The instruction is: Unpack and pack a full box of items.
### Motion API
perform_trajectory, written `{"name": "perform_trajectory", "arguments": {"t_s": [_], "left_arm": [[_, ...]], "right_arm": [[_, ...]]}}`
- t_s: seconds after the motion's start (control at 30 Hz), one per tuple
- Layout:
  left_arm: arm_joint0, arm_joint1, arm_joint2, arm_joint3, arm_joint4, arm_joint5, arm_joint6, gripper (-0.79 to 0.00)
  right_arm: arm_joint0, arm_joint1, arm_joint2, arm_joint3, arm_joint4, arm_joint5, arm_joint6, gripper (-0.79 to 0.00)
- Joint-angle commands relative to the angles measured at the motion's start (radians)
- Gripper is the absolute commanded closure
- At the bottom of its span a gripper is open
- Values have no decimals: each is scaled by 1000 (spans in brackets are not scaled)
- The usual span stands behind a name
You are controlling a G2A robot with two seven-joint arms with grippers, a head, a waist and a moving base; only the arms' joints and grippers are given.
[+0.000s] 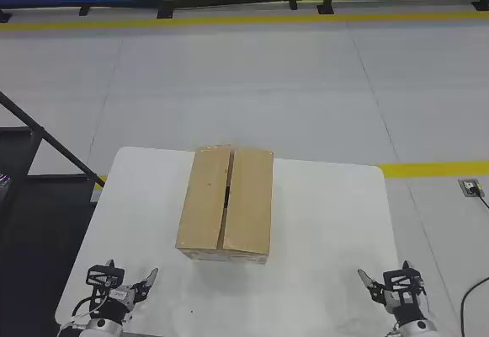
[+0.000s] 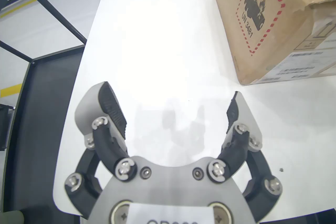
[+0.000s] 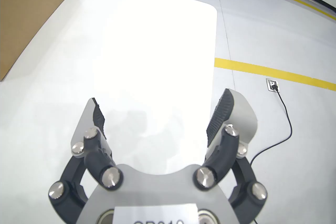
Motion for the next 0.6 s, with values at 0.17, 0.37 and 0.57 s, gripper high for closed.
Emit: {"name": "perform_trajectory", "arguments": {"t_s": [0.17, 0.37, 0.57], "left_arm": [[0, 0, 0, 0, 0, 0, 0, -785], [-15, 0, -1, 15, -2, -17, 2, -785], [-75, -1, -18, 49, -51, -65, 36, -785]], "right_arm": [[0, 0, 0, 0, 0, 0, 0, -785], [-10, -1, -15, -62, -34, -1, -26, -785], [12, -6, -95, -174, -157, -4, -31, -785]]}}
